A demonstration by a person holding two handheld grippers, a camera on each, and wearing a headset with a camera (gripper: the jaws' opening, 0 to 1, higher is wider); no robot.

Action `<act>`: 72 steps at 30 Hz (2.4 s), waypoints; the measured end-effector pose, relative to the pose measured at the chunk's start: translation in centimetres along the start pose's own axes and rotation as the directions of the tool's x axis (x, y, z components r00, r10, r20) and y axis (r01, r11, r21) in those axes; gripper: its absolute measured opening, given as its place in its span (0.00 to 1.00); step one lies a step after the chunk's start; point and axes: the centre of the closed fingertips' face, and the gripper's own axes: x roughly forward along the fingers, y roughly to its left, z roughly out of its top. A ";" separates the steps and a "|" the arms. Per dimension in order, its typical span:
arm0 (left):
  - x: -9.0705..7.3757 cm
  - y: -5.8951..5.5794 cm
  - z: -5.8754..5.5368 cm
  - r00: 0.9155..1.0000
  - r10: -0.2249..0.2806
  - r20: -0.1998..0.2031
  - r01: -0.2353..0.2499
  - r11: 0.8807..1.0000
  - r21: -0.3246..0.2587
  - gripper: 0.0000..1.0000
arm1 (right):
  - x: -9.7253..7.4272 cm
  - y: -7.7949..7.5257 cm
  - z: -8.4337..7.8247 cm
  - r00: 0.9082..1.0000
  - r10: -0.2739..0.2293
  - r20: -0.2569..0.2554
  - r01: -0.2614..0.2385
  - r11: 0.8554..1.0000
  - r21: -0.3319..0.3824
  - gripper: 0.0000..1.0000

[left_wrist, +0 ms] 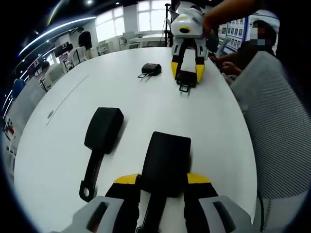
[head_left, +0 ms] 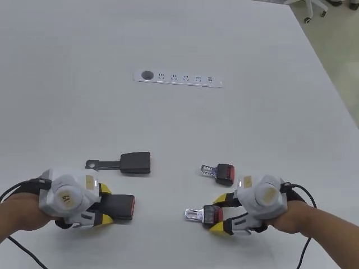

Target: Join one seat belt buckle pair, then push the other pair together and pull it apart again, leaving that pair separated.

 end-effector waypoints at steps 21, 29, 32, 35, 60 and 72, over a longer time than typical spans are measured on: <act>-0.1 0.0 0.0 1.000 -0.003 -0.002 0.003 1.000 0.002 0.36 | 1.7 0.3 2.7 0.998 -0.012 0.065 0.015 0.999 -0.039 0.36; 0.0 0.0 -0.1 1.000 -0.005 -0.005 0.005 1.000 0.007 0.36 | 2.7 0.4 4.0 0.995 0.000 0.096 0.002 1.000 -0.028 0.36; 0.0 -0.1 -0.1 1.000 -0.005 -0.006 0.005 1.000 0.006 0.36 | 3.3 0.4 4.6 0.993 0.005 0.115 -0.001 1.000 -0.029 0.36; 0.0 -0.1 -0.1 1.000 -0.005 -0.006 0.005 1.000 0.006 0.36 | 3.6 0.6 5.2 0.992 0.010 0.129 -0.006 1.000 -0.029 0.36; 0.1 0.0 -0.1 1.000 -0.007 -0.018 0.007 1.000 0.004 0.35 | 7.7 1.4 10.7 0.981 0.029 0.193 -0.012 0.996 -0.091 0.36; 0.1 -0.1 0.0 1.000 -0.010 -0.023 0.011 1.000 0.021 0.35 | 8.4 2.0 11.4 0.982 0.057 0.183 -0.037 0.993 -0.111 0.35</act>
